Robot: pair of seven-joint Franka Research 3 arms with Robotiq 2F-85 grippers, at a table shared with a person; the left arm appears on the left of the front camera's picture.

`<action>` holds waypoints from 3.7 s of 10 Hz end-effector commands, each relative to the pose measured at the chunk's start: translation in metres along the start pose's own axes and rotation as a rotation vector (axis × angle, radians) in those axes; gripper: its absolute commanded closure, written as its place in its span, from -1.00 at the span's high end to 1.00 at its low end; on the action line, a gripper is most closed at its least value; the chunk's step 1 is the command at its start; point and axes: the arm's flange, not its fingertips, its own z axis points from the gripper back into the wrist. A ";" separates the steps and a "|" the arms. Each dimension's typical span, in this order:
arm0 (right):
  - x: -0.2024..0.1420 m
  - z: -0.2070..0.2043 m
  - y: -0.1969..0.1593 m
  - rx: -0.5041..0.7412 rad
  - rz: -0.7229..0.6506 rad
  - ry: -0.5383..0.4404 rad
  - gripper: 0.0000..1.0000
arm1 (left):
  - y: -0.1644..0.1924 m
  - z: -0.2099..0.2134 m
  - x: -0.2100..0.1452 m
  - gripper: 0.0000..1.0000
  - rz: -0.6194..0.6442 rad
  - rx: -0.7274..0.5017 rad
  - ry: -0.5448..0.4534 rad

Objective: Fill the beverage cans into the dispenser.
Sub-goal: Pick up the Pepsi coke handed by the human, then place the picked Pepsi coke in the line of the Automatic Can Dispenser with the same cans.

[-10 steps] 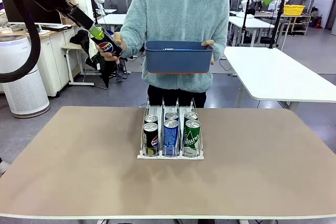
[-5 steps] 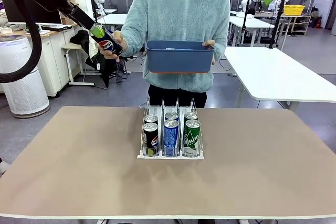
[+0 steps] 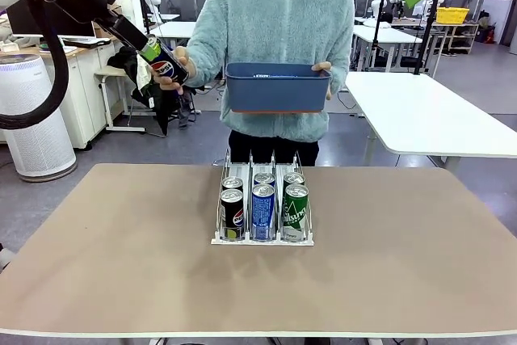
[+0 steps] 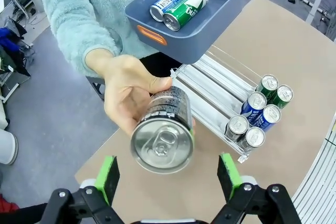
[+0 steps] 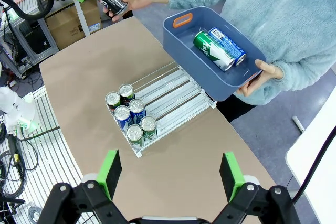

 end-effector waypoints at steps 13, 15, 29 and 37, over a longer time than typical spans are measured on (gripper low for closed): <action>-0.001 0.000 0.001 0.001 -0.001 0.000 1.00 | 0.015 -0.032 0.000 1.00 0.008 -0.010 -0.070; -0.001 0.000 0.001 0.001 -0.001 0.000 1.00 | 0.016 -0.039 0.002 1.00 0.025 -0.031 -0.087; -0.001 0.000 0.001 0.001 -0.001 0.000 1.00 | 0.009 -0.031 -0.001 -1.00 0.004 -0.007 -0.049; -0.001 0.000 0.001 0.001 -0.001 0.000 1.00 | 0.010 -0.033 0.004 -1.00 -0.010 -0.005 -0.052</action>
